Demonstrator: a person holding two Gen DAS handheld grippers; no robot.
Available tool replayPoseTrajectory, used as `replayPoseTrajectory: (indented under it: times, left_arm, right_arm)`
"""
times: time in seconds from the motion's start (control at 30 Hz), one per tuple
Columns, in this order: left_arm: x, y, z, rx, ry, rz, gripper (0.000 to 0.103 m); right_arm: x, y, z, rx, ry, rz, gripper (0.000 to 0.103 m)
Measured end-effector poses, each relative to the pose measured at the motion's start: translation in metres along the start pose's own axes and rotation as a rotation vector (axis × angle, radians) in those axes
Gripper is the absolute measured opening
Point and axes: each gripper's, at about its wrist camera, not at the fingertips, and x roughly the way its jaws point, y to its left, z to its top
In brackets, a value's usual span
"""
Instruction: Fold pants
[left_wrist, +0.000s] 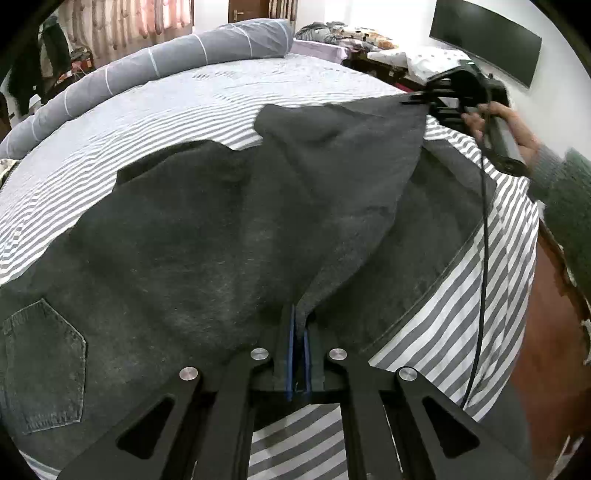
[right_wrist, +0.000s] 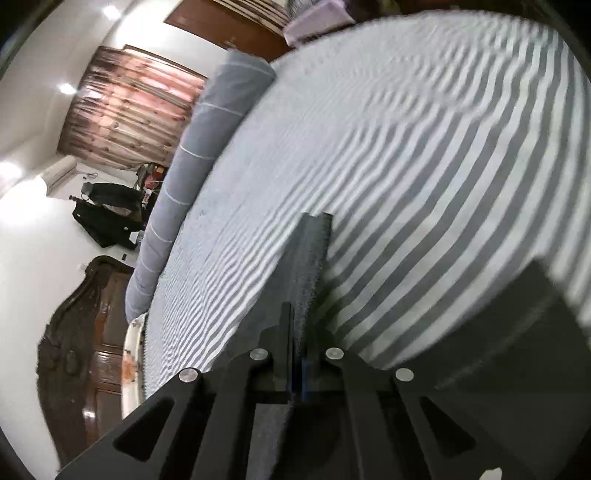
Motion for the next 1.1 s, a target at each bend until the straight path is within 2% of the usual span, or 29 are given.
replayPoseTrajectory:
  times: [0.2,0.33,0.53,0.6,0.73,0.87,0.93,1.03,1.1]
  left_arm:
    - [-0.019,-0.003,0.005,0.027,-0.052,-0.03,0.003]
    - [-0.018,-0.01,0.0,0.082,-0.032,-0.039,0.003]
    - [0.002,-0.021,-0.016,0.147,0.023,-0.002,0.003]
    - [0.002,-0.023,-0.018,0.156,0.024,0.006,0.003]
    - [-0.003,-0.02,-0.017,0.143,0.009,-0.023,0.003]
    - [0.001,-0.02,-0.019,0.153,0.022,-0.026,0.004]
    - [0.007,-0.02,-0.021,0.142,0.04,-0.025,0.006]
    - [0.008,-0.017,-0.018,0.112,0.051,-0.034,0.009]
    - [0.007,-0.016,-0.017,0.092,0.059,-0.051,0.017]
  right_arm:
    - [-0.078,0.0,-0.009,-0.053,-0.08,-0.042,0.003]
    - [-0.107,-0.026,-0.026,-0.048,-0.08,-0.098,0.003]
    - [-0.103,-0.103,-0.062,0.086,-0.024,-0.184,0.003]
    - [-0.103,-0.112,-0.067,0.106,-0.032,-0.175,0.003]
    - [-0.113,-0.107,-0.07,0.073,-0.072,-0.174,0.003]
    - [-0.106,-0.109,-0.071,0.037,-0.058,-0.231,0.003]
    - [-0.103,-0.112,-0.071,0.032,-0.045,-0.23,0.003]
    - [-0.107,-0.105,-0.071,0.014,-0.048,-0.251,0.01]
    - [-0.117,-0.105,-0.073,0.013,-0.051,-0.278,0.018]
